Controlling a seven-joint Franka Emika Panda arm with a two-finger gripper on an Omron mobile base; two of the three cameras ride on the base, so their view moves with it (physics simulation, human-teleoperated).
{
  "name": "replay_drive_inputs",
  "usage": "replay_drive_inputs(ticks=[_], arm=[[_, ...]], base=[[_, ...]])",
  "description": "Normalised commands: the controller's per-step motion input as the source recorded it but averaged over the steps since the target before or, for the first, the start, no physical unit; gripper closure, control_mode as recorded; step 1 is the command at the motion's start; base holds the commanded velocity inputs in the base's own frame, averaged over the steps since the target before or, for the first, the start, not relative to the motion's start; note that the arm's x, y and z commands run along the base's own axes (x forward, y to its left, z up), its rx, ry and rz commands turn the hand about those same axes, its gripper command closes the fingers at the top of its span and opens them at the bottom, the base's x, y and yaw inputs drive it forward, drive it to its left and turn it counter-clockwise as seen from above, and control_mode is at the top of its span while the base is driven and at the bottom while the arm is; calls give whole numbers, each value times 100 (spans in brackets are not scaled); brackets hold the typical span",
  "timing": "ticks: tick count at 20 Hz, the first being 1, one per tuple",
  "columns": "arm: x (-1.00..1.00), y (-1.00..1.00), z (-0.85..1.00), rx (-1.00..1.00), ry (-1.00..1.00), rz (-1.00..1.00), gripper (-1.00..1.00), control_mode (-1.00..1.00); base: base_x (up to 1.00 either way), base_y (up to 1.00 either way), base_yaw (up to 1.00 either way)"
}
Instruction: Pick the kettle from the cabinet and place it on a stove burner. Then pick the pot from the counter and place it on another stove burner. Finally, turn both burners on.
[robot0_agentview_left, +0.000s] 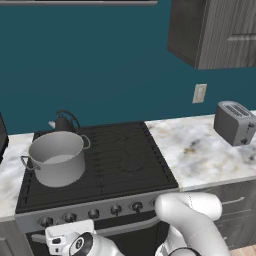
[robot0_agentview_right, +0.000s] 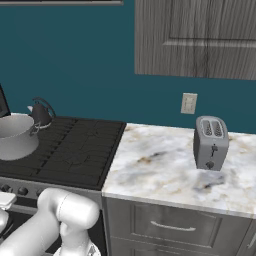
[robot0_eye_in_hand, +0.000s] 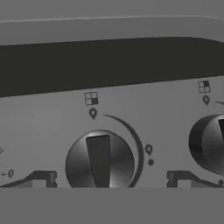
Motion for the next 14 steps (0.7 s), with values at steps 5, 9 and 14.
replay_drive_inputs(ticks=[5,9,14], arm=[[4,4,-9,-1,0,0,-100,-100],[15,0,-2,0,-1,0,-100,-100],[22,3,0,0,-1,0,100,-100]], base=[[0,0,0],[0,0,0],[0,0,0]])
